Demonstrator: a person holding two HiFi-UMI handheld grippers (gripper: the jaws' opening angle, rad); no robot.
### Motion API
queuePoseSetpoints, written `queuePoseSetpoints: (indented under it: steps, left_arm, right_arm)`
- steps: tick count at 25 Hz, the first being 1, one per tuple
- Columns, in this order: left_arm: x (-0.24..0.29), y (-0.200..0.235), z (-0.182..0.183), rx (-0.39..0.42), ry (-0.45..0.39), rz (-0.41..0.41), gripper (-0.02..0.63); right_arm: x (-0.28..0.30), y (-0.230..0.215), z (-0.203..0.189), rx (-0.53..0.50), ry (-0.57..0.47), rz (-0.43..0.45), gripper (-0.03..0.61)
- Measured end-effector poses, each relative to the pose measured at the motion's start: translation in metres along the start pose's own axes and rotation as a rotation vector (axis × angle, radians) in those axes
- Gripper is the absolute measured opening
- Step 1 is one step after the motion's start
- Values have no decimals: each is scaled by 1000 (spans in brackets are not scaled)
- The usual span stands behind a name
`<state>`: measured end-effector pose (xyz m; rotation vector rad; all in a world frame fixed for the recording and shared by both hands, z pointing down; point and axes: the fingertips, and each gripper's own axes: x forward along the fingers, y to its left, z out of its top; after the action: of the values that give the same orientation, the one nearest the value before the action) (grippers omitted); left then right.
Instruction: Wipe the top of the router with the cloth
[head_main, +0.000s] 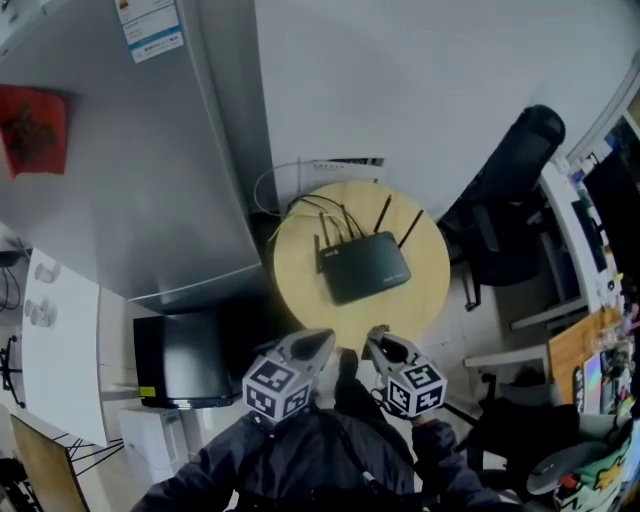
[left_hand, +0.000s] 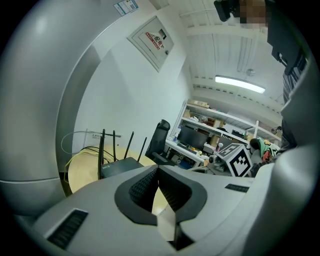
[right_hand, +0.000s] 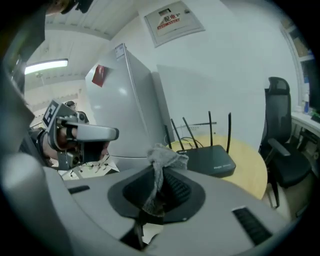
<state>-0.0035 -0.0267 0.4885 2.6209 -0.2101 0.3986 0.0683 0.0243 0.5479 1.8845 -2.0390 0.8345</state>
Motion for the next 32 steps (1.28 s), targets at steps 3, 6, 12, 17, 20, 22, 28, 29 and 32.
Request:
queuePoseSetpoints:
  steps: [3, 6, 12, 17, 20, 22, 28, 29, 32]
  left_arm:
    - [-3, -7, 5, 6, -8, -13, 2]
    - [-7, -12, 9, 10, -18, -11, 2]
    - [-10, -14, 24, -32, -51, 19, 2]
    - [-2, -19, 28, -24, -48, 18, 2]
    - [0, -21, 29, -25, -47, 20, 2]
    - [2, -22, 30, -25, -49, 21, 2]
    - [5, -23, 32, -23, -56, 23, 2]
    - [6, -23, 32, -23, -57, 24, 2]
    - [4, -22, 30, -28, -54, 27, 2]
  right_arm:
    - [-20, 12, 21, -14, -47, 2, 72]
    - [-37, 25, 44, -28, -95, 23, 72]
    - [-65, 27, 69, -53, -144, 37, 72]
    - [-74, 20, 74, -76, -153, 42, 72]
    - [-74, 19, 74, -90, -148, 44, 71]
    - [-75, 18, 76, -85, -154, 45, 69]
    - [-76, 16, 76, -84, -157, 49, 69]
    - [-76, 15, 76, -85, -157, 51, 69]
    - [-77, 16, 74, -82, -157, 52, 69]
